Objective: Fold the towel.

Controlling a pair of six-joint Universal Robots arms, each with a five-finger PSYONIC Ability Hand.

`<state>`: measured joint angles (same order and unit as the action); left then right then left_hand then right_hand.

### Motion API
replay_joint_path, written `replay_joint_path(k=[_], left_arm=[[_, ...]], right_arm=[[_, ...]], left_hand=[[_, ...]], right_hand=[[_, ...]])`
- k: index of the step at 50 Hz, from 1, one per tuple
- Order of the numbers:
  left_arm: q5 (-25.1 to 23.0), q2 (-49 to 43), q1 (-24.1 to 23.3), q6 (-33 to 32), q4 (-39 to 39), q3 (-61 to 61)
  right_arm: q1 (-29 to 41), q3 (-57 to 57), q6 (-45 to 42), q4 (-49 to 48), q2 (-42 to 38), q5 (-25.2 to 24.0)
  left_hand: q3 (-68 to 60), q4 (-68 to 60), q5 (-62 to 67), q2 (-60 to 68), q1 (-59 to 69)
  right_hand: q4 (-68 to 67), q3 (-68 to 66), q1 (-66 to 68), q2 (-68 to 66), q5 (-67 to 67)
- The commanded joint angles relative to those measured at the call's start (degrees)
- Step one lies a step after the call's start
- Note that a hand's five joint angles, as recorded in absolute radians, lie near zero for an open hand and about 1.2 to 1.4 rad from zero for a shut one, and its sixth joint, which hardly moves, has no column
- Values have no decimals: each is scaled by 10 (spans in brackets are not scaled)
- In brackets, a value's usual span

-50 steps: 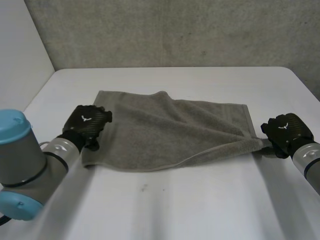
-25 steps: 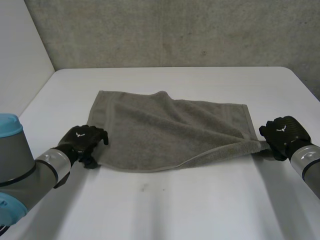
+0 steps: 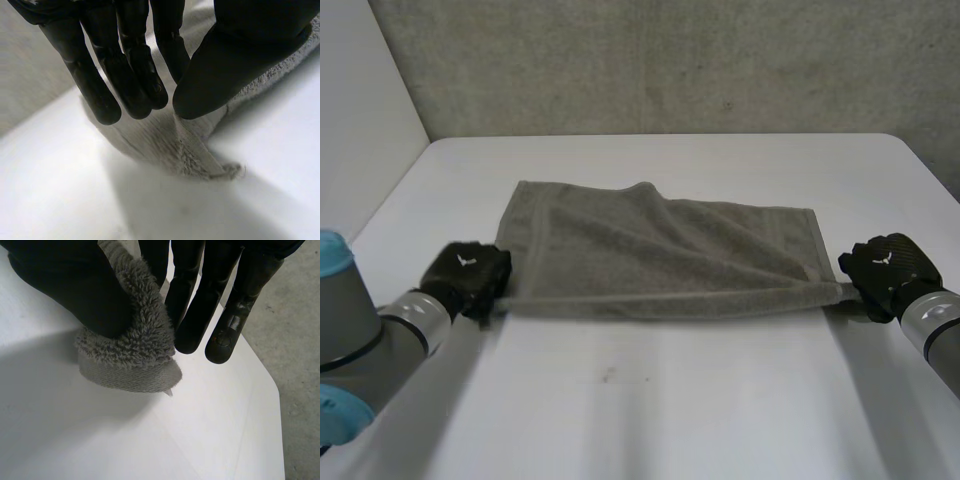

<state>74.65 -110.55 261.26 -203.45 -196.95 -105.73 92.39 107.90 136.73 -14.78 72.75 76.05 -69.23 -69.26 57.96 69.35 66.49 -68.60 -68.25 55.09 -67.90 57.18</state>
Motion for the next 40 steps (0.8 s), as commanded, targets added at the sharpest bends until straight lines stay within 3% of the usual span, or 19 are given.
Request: replay_joint_path(k=[1, 9, 10, 11, 13, 16, 20, 25, 27, 32, 40], left_arm=[[8, 118, -1, -3, 11, -33], [5, 245, 37, -79, 127, -83], [5, 269, 45, -119, 180, -86], [5, 270, 45, -120, 180, -86], [1, 306, 60, -206, 305, -84], [-2, 321, 72, -252, 374, -84], [-11, 317, 70, -257, 358, -83], [-29, 289, 72, -254, 271, -80], [-31, 237, 58, -243, 204, -56], [-27, 143, 14, -211, 142, 18], [-31, 37, -31, -164, 168, 97]], right_arm=[[-1, -8, -14, 46, 20, 5], [-5, -34, -87, 258, 92, -4], [-5, -35, -115, 306, 96, -3], [-5, -35, -115, 307, 96, -3], [-7, -36, -175, 395, 104, 1], [-22, -44, -217, 443, 115, -3], [-27, -60, -219, 428, 117, 0], [-25, -77, -201, 389, 108, 1], [-22, -88, -174, 355, 83, 2], [10, -131, -127, 311, 23, 22], [46, -146, -100, 294, -30, 77]], left_hand=[[-108, -107, 120, 106, 135], [-108, -107, 120, 106, 135], [-108, -107, 120, 106, 135], [-108, -107, 120, 106, 135], [-108, -107, 120, 106, 135], [-108, -107, 120, 106, 135], [-108, -107, 120, 106, 135], [-108, -107, 120, 106, 135], [-108, -107, 120, 106, 135], [-108, -107, 120, 106, 135], [-108, -107, 120, 106, 135]], right_hand=[[-114, -118, 249, -121, 128], [-114, -118, 249, -121, 128], [-114, -118, 249, -121, 128], [-114, -118, 249, -121, 128], [-114, -118, 249, -121, 128], [-114, -118, 249, -121, 128], [-114, -118, 249, -121, 128], [-114, -118, 249, -121, 128], [-114, -118, 249, -121, 128], [-114, -118, 249, -121, 128], [-114, -118, 249, -121, 128]])
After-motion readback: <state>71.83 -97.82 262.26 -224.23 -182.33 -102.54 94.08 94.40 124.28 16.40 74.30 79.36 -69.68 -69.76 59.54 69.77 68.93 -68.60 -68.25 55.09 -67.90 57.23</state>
